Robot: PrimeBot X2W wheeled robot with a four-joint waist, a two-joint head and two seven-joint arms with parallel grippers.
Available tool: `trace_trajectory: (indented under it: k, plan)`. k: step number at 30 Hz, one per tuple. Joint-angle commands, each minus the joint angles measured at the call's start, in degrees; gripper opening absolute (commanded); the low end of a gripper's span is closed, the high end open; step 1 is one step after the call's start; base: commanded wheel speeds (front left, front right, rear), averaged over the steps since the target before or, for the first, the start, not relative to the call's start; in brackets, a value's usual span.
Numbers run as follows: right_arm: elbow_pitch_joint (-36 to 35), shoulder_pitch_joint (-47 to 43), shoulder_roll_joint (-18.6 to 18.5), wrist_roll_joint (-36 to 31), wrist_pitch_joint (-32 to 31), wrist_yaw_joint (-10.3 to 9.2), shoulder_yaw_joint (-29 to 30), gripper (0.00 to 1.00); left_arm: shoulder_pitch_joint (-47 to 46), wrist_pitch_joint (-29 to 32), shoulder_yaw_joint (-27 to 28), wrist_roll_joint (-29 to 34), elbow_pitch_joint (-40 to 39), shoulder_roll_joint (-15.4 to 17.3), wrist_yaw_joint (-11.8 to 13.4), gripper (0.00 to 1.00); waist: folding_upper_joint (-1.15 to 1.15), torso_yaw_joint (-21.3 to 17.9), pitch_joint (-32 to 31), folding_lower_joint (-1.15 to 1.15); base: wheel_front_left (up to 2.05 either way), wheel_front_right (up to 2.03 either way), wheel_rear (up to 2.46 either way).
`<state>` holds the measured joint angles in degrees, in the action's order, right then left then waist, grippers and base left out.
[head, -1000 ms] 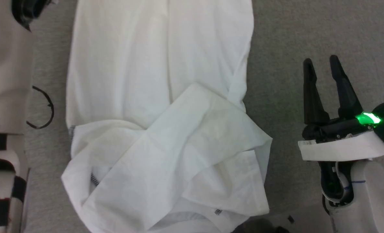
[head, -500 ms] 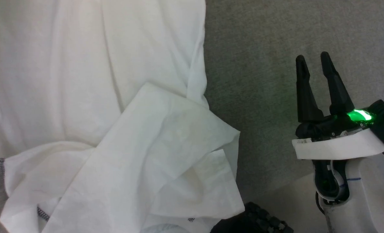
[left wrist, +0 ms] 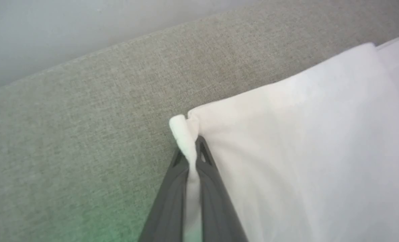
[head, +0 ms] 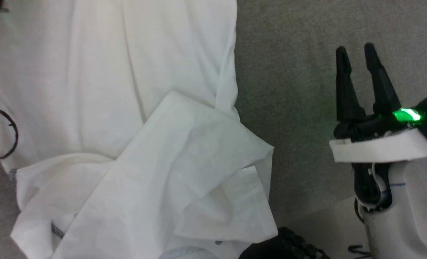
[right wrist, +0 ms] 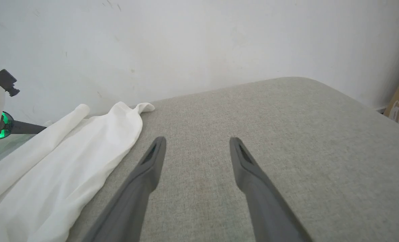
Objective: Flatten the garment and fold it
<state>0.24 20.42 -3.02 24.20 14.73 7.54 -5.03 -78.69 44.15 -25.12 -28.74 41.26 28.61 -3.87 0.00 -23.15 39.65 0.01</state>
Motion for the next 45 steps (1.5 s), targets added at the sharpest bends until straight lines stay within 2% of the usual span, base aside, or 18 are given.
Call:
trace_trajectory:
  k: [1, 5, 7, 13, 21, 27, 35, 39, 40, 42, 45]
  plan:
    - [0.94, 1.90, 0.14, -0.40, 0.27, -0.05, 0.35, 1.00, 6.69, -1.48, -0.79, 0.49, 1.90, -0.27, 0.88, 0.00, 0.00, 2.46, -2.44, -0.01, 0.00, 0.00, 0.00]
    - [5.89, 7.71, -0.94, -1.47, -1.90, -0.05, 1.61, 1.00, 9.93, -14.17, 1.18, 0.27, -0.87, -1.55, 2.59, 0.00, 0.00, 5.38, -5.23, -0.01, 0.00, 0.00, 0.00]
    - [8.98, 11.17, -2.27, -1.06, -3.98, -0.05, 2.12, 1.00, 11.50, -19.34, 1.81, -0.17, -2.04, -2.44, 2.41, 0.00, 0.00, 7.17, -6.47, -0.01, 0.00, 0.00, 0.00]
    - [19.33, 22.94, -6.56, 4.64, -12.17, -0.05, 1.83, 1.00, 13.19, -29.02, 2.23, -0.13, -5.47, -4.13, 1.88, 0.00, 0.00, 11.91, -7.40, -0.01, 0.00, 0.00, 0.00]
    - [33.80, 41.29, -10.87, 11.32, -28.44, -0.05, -3.87, 1.00, 10.42, -32.38, 0.34, 1.64, -10.39, -5.71, 1.49, 0.00, 0.00, 15.92, -3.17, -0.01, 0.00, 0.00, 0.00]
    - [43.34, 51.90, -11.84, 14.04, -40.01, -0.05, -7.11, 1.00, 8.15, -32.97, -0.13, 1.84, -13.32, -6.77, 1.71, 0.00, 0.00, 18.34, 0.63, -0.01, 0.00, 0.00, 0.00]
    - [50.92, 58.42, -11.77, 15.00, -45.38, -0.05, -11.09, 1.00, 6.41, -33.52, -0.62, 1.71, -15.10, -7.35, 1.49, 0.00, 0.00, 20.80, 3.57, -0.01, 0.00, 0.00, 0.00]
    - [55.96, 58.62, -10.99, 16.28, -52.93, -0.05, -13.24, 1.00, 6.13, -33.78, -0.80, 1.59, -14.97, -7.29, 1.35, 0.00, 0.00, 21.10, 3.65, -0.01, 0.00, 0.00, 0.00]
    - [57.15, 58.61, -10.85, 16.38, -54.98, -0.05, -13.73, 0.50, 6.11, -33.83, -0.84, 1.52, -14.87, -7.27, 1.31, 0.00, 0.00, 21.09, 3.61, -0.01, 0.00, 0.00, 0.00]
    - [58.81, 58.78, -10.66, 16.32, -57.28, -0.05, -14.35, 0.00, 6.06, -33.93, -0.90, 1.39, -14.65, -7.18, 1.18, 0.00, 0.00, 21.07, 3.58, -0.01, 0.00, 0.00, 0.00]
    - [59.30, 59.13, -10.47, 16.27, -57.11, -0.05, -14.84, 0.00, 6.09, -34.12, -0.96, 1.11, -14.14, -7.04, 0.97, 0.00, 0.00, 20.94, 3.42, -0.01, 0.00, 0.00, 0.00]
